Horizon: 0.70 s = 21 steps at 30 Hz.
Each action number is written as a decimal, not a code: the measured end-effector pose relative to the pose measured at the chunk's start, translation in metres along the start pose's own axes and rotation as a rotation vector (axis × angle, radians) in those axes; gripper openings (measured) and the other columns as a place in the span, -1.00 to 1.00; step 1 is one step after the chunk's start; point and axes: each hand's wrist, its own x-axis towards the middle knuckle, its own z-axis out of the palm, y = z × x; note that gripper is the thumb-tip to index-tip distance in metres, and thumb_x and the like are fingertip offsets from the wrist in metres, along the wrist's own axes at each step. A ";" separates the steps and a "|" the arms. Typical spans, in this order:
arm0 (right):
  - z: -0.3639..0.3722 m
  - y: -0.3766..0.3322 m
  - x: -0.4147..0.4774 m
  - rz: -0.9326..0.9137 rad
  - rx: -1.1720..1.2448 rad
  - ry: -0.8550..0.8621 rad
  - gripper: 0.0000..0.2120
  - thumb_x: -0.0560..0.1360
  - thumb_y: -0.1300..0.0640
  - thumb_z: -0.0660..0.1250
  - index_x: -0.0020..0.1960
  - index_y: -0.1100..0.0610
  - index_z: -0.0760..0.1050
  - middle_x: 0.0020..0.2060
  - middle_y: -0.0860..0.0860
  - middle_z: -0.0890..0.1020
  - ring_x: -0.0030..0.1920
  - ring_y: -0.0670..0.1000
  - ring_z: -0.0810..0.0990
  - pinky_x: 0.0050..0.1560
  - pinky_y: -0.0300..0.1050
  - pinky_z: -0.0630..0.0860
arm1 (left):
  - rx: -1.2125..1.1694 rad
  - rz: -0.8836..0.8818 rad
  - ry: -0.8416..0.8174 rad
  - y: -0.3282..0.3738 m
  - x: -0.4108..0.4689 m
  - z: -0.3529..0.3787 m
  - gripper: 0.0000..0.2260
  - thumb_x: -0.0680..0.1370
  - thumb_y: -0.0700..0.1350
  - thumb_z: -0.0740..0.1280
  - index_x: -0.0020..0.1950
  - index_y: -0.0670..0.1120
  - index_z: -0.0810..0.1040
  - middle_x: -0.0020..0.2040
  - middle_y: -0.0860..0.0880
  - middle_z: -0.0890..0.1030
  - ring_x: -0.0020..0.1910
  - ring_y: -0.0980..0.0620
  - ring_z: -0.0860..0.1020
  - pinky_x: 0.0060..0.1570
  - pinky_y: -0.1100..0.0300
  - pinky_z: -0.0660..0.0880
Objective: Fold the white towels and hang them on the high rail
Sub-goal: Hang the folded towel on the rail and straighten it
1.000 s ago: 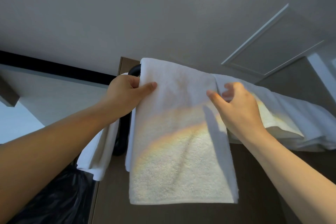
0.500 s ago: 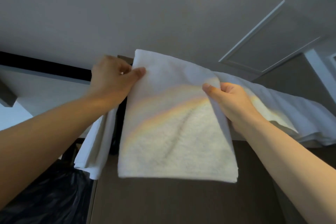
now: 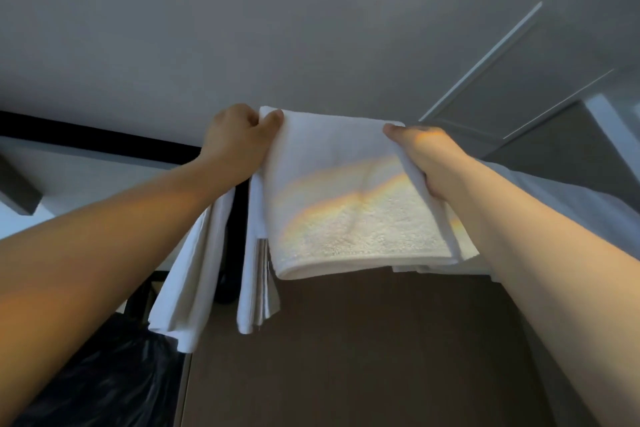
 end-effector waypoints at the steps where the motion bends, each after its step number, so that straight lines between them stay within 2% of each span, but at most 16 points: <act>1: 0.001 -0.001 -0.003 -0.011 0.095 -0.037 -0.66 0.61 0.14 0.30 0.31 0.30 0.47 0.02 0.12 0.60 -0.21 -0.05 0.56 -0.29 -0.37 0.49 | 0.017 -0.015 -0.002 0.000 0.002 -0.001 -0.62 0.62 0.06 0.16 -0.34 -0.08 0.23 -0.41 -0.02 0.25 -0.46 0.02 0.22 -0.45 0.13 0.12; 3: 0.004 0.001 -0.005 -0.021 0.259 -0.125 -0.72 0.64 0.21 0.23 0.32 0.27 0.46 0.04 0.15 0.62 -0.15 0.03 0.61 -0.17 -0.22 0.57 | 0.034 -0.068 -0.014 0.002 0.007 -0.001 -0.63 0.63 0.06 0.14 -0.31 -0.11 0.31 -0.38 -0.03 0.33 -0.41 0.00 0.31 -0.44 0.12 0.15; 5: 0.007 0.005 -0.005 0.022 0.199 -0.159 -0.73 0.65 0.21 0.21 0.32 0.21 0.46 0.04 0.14 0.63 -0.14 0.05 0.62 -0.13 -0.16 0.58 | 0.045 -0.129 -0.040 0.006 0.014 0.000 -0.65 0.64 0.06 0.12 -0.21 -0.14 0.40 -0.28 -0.08 0.42 -0.29 -0.08 0.37 -0.36 0.10 0.20; 7: 0.009 0.003 0.002 0.047 -0.019 -0.117 -0.75 0.64 0.17 0.23 0.28 0.20 0.47 0.05 0.16 0.63 -0.12 0.06 0.60 -0.16 -0.16 0.52 | 0.066 -0.172 -0.045 0.009 0.019 0.002 -0.68 0.64 0.06 0.12 -0.09 -0.17 0.43 -0.17 -0.12 0.44 -0.24 -0.10 0.37 -0.26 0.13 0.23; 10: 0.012 -0.007 0.014 -0.036 -0.493 0.006 -0.84 0.61 0.11 0.21 0.11 0.20 0.41 -0.17 0.12 0.53 -0.21 0.11 0.49 -0.30 -0.18 0.37 | 0.083 -0.174 -0.041 0.010 0.019 0.003 -0.62 0.64 0.09 0.11 -0.07 -0.20 0.48 -0.20 -0.14 0.46 -0.36 -0.04 0.36 -0.40 0.13 0.18; 11: 0.013 -0.009 0.015 -0.089 -0.629 0.043 -0.80 0.61 0.10 0.20 0.13 0.21 0.41 -0.14 0.13 0.54 -0.11 0.17 0.53 -0.22 -0.16 0.42 | 0.072 -0.163 -0.053 0.009 0.017 0.002 -0.57 0.63 0.12 0.11 -0.03 -0.23 0.53 -0.16 -0.20 0.51 -0.34 -0.08 0.40 -0.40 0.12 0.19; 13: 0.013 -0.007 0.014 -0.184 -0.783 0.117 -0.66 0.61 0.07 0.22 0.26 0.28 0.44 0.13 0.23 0.59 0.19 0.23 0.54 0.09 -0.08 0.47 | 0.037 -0.126 -0.074 0.007 0.009 0.002 -0.43 0.60 0.20 0.13 0.08 -0.33 0.54 -0.07 -0.28 0.57 -0.27 -0.14 0.46 -0.40 0.11 0.20; 15: 0.010 0.000 0.010 -0.237 -0.787 0.150 -0.62 0.61 0.06 0.25 0.31 0.29 0.44 0.23 0.24 0.56 0.26 0.23 0.51 0.18 -0.05 0.44 | 0.000 -0.047 -0.095 0.004 -0.003 0.003 -0.44 0.56 0.25 0.18 0.07 -0.28 0.50 -0.11 -0.18 0.51 -0.27 -0.05 0.42 -0.40 0.17 0.22; 17: 0.005 0.009 0.008 -0.241 -0.666 0.125 -0.62 0.60 0.05 0.28 0.33 0.24 0.43 0.25 0.20 0.55 0.26 0.19 0.51 0.16 -0.08 0.43 | -0.017 0.023 -0.107 0.001 -0.014 0.001 -0.50 0.54 0.26 0.23 0.02 -0.22 0.46 -0.09 -0.10 0.44 -0.18 -0.03 0.42 -0.31 0.14 0.35; 18: 0.002 0.012 0.007 -0.242 -0.608 0.114 -0.61 0.60 0.04 0.29 0.35 0.22 0.42 0.26 0.17 0.54 0.26 0.17 0.51 0.14 -0.11 0.42 | -0.022 0.046 -0.114 0.001 -0.018 0.000 -0.47 0.53 0.26 0.24 0.04 -0.24 0.48 -0.08 -0.08 0.44 -0.15 -0.03 0.44 -0.24 0.08 0.41; 19: -0.001 0.013 0.006 -0.249 -0.569 0.107 -0.60 0.59 0.04 0.31 0.35 0.21 0.43 0.27 0.16 0.54 0.26 0.15 0.51 0.13 -0.13 0.41 | -0.031 0.059 -0.115 0.001 -0.021 -0.002 -0.48 0.52 0.25 0.26 0.05 -0.24 0.51 -0.05 -0.08 0.48 -0.12 -0.03 0.47 -0.21 0.10 0.40; 21: -0.005 0.013 0.001 -0.272 -0.550 0.094 -0.60 0.59 0.05 0.32 0.35 0.22 0.44 0.27 0.14 0.54 0.27 0.12 0.50 0.16 -0.13 0.39 | -0.051 0.072 -0.084 0.002 -0.028 -0.007 -0.55 0.51 0.22 0.28 -0.04 -0.20 0.58 -0.07 -0.10 0.56 -0.15 -0.03 0.54 -0.26 0.17 0.38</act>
